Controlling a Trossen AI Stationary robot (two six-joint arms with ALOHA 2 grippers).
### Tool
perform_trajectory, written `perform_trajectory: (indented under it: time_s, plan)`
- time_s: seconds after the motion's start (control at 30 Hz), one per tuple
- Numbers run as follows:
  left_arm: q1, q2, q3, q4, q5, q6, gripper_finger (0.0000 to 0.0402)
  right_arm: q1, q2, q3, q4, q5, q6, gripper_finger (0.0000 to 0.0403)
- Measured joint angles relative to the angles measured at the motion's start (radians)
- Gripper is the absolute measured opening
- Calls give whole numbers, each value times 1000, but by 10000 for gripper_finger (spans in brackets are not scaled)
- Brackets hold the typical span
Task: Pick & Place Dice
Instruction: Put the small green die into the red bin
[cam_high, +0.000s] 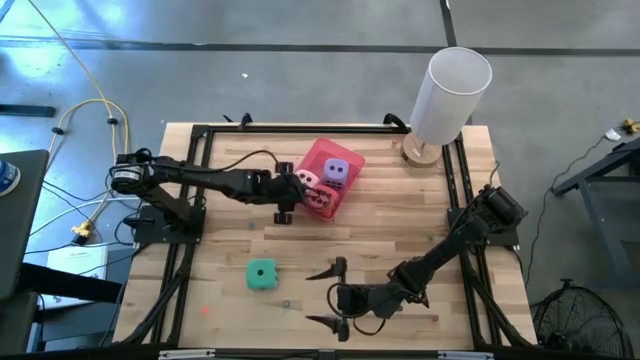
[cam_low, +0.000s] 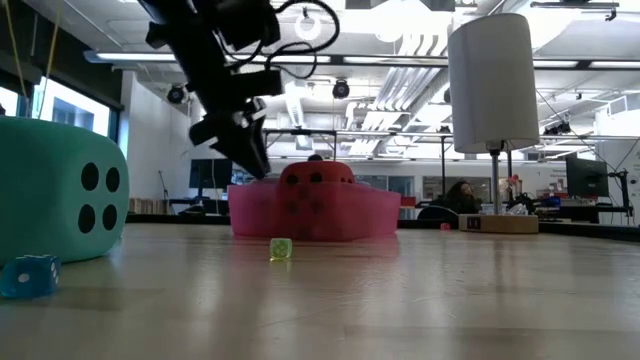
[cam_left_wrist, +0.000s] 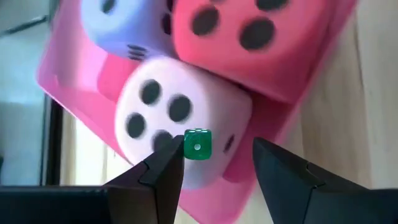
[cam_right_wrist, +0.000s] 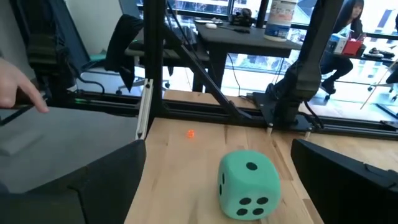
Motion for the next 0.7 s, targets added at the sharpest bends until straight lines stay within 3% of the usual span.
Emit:
perform_trajectory:
  time_s: [0.47,0.7]
  plan:
    - [-1,33,0,122,126,8,180,-9,0,0,10,6,-2,394]
    - [-25,39,0,139,86,7,180,-21,0,0,-10,3,-22,394]
